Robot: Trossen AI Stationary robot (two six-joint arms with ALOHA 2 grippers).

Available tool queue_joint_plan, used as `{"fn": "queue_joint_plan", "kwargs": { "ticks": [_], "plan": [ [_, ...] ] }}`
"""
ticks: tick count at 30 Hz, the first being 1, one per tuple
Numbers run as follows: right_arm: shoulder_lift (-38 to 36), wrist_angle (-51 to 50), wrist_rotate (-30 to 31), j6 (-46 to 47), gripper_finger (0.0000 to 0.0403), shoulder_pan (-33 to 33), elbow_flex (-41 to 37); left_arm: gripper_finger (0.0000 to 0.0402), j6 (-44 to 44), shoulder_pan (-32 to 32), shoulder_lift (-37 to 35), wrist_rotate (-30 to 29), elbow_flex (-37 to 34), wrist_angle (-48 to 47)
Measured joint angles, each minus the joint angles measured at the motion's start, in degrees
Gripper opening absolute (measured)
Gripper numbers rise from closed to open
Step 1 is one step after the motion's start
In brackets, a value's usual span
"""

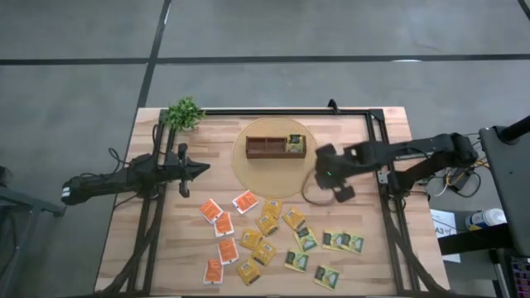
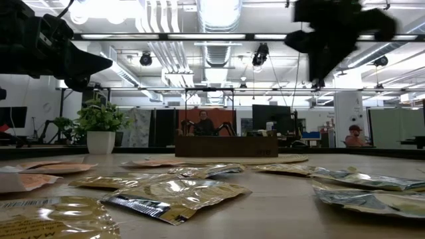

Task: Pick & Place Tea
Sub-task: Put the yellow tea bag into the right section of the wooden organizer

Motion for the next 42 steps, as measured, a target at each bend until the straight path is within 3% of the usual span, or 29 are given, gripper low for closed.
{"fn": "queue_joint_plan", "kwargs": {
  "ticks": [10, 15, 24, 31, 42],
  "plan": [
    [-12.2, -0.7, -12.5, 0.9, 0.0113, 12.0, -12.1, 0.0000, 0.0, 0.0, 0.0, 0.0, 0.0, 0.0],
    [-13.1, -0.7, -13.3, 1.1, 0.0118, 18.8, -14.7, 0.0000, 0.0, 0.0, 0.0, 0.0, 0.0, 0.0],
    [-7.9, 0.0, -13.0, 8.5, 0.0121, 29.5, -15.0, 0.0000, 0.0, 0.0, 0.0, 0.0, 0.0, 0.0],
    [-3.8, 3.1, -12.3, 8.9, 0.0137, 37.0, -14.0, 0.0000, 0.0, 0.0, 0.0, 0.0, 0.0, 0.0],
    [5.0, 9.9, -8.3, 5.8, 0.0166, 39.0, -13.9, 0.0000, 0.0, 0.0, 0.0, 0.0, 0.0, 0.0]
  ]
}}
